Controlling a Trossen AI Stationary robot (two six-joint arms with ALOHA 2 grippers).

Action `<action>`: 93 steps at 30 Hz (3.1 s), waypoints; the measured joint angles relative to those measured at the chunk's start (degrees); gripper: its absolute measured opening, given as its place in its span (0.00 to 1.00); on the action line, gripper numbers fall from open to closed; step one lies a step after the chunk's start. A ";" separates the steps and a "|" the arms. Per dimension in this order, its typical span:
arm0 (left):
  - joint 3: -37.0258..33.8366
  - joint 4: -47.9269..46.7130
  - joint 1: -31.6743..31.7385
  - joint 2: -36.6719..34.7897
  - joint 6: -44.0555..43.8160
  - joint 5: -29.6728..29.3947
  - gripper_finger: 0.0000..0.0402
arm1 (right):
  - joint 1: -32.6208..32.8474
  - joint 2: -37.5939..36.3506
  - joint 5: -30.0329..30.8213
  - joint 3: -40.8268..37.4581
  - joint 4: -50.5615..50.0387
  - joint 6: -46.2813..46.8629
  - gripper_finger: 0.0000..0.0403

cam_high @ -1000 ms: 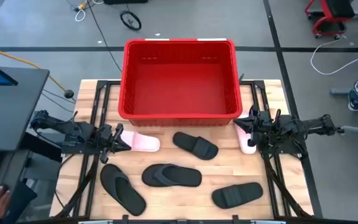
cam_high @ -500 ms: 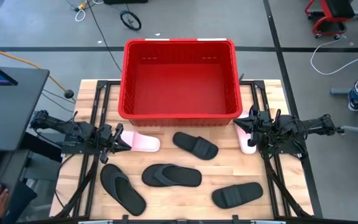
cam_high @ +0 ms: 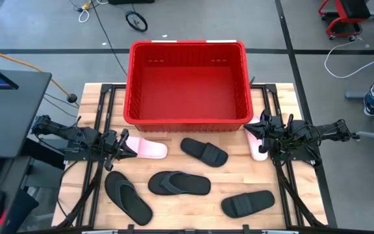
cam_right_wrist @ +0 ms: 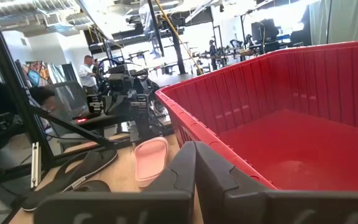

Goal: Pick and place slides into bin

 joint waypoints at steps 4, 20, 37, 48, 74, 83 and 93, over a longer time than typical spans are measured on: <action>0.00 0.00 0.01 -0.01 -0.02 0.00 0.08 | 0.01 -0.01 0.00 0.00 0.00 0.00 0.03; 0.00 0.02 0.00 0.00 0.05 0.00 0.09 | 0.00 -0.01 -0.01 0.00 -0.01 0.00 0.03; -0.02 17.99 0.24 -0.01 -21.18 -3.42 0.03 | 0.01 0.01 0.00 0.00 -0.01 0.00 0.03; 0.02 32.54 0.17 -0.04 -37.02 -9.15 0.06 | 0.01 0.01 0.00 0.00 0.11 -0.02 0.03; 60.50 -13.79 0.06 38.71 -8.62 -6.96 0.02 | 4.10 42.72 -28.91 40.75 -12.19 17.05 0.03; 71.58 -28.59 0.04 52.15 -7.89 -6.01 0.02 | 10.68 65.44 -40.63 60.19 -18.93 28.61 0.03; 71.41 -29.38 0.04 53.57 -9.11 -6.03 0.02 | 13.32 76.76 -48.26 68.02 -33.12 36.74 0.03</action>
